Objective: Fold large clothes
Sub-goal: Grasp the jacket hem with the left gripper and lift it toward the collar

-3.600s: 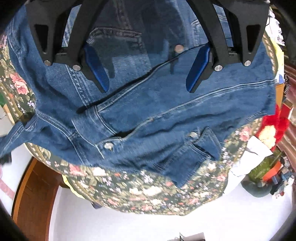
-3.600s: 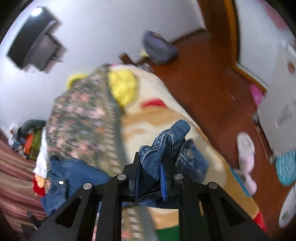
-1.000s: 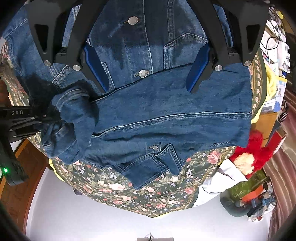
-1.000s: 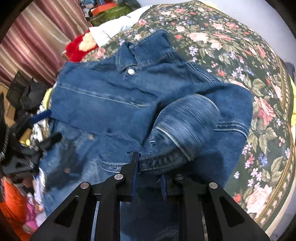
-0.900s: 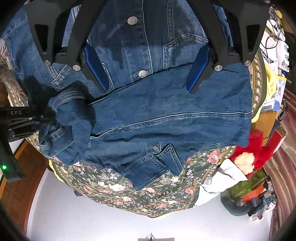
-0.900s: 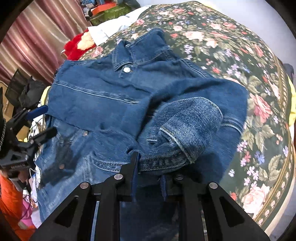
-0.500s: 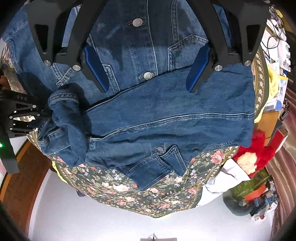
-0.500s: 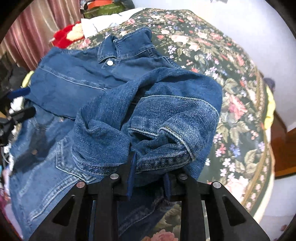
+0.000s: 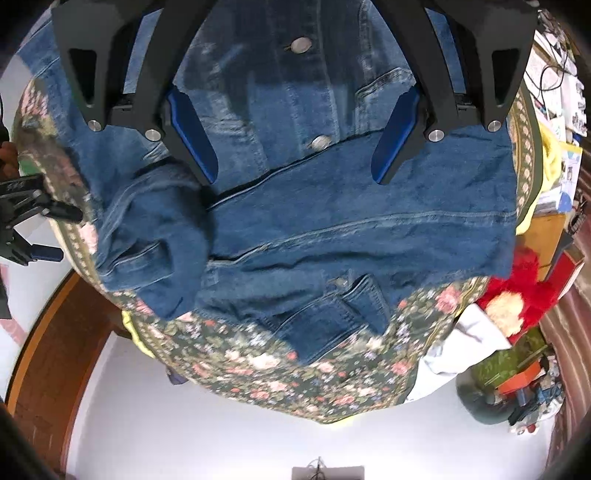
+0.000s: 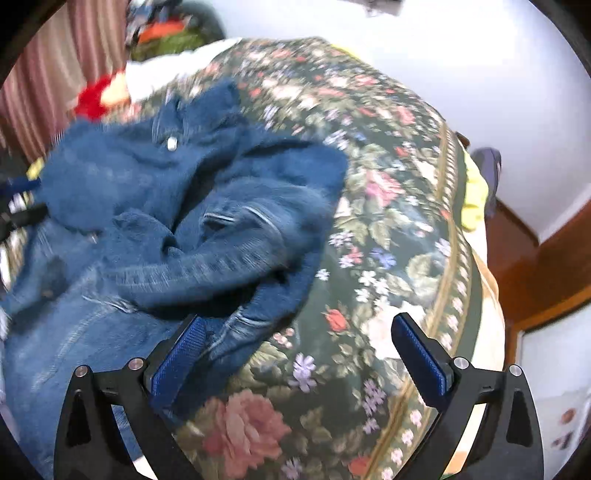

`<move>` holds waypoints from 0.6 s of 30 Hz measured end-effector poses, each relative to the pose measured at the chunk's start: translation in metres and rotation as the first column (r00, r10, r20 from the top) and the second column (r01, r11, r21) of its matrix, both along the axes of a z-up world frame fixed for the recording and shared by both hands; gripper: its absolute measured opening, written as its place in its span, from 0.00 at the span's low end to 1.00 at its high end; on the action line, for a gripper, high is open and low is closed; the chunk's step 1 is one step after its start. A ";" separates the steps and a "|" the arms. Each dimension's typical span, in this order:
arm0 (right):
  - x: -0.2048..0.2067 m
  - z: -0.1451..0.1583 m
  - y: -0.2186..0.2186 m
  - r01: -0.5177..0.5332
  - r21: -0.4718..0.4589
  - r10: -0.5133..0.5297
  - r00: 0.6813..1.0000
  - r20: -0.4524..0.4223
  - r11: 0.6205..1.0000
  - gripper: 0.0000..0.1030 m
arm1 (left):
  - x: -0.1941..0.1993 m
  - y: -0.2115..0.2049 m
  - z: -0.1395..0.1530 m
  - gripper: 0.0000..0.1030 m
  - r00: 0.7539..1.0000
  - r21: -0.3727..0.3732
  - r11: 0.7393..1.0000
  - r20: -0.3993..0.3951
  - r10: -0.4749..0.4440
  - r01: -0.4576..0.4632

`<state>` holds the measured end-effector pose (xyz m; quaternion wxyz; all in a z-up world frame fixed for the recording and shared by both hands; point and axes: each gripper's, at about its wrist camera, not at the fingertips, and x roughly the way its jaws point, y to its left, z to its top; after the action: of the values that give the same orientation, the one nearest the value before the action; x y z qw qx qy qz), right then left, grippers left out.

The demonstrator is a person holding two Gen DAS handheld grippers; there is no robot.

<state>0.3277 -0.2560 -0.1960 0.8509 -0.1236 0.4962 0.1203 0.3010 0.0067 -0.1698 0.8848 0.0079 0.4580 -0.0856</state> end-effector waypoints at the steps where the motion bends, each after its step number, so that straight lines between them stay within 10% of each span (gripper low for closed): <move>1: -0.002 0.010 -0.010 0.023 0.054 -0.024 1.000 0.008 0.998 0.97 | 0.001 -0.005 0.004 0.83 1.000 -0.004 1.000 0.007 -0.010 0.010; 4: -0.005 0.030 -0.037 0.086 0.203 -0.088 0.996 0.000 0.975 0.97 | 0.009 -0.025 0.016 0.83 0.998 -0.019 0.998 0.023 -0.053 0.053; 15: -0.017 0.025 -0.097 0.274 0.272 -0.258 0.962 -0.094 0.923 0.97 | 0.058 -0.149 0.011 0.82 0.950 -0.128 0.950 -0.091 -0.297 0.285; 18: -0.022 0.013 -0.110 0.311 0.294 -0.279 0.949 -0.146 0.904 0.97 | 0.065 -0.183 -0.004 0.68 0.927 -0.112 0.934 -0.126 -0.352 0.340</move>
<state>0.3060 -0.3655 -0.1834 0.8420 0.0955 0.5258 0.0734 0.3662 -0.1758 -0.1743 0.8200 0.0434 0.5078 -0.2607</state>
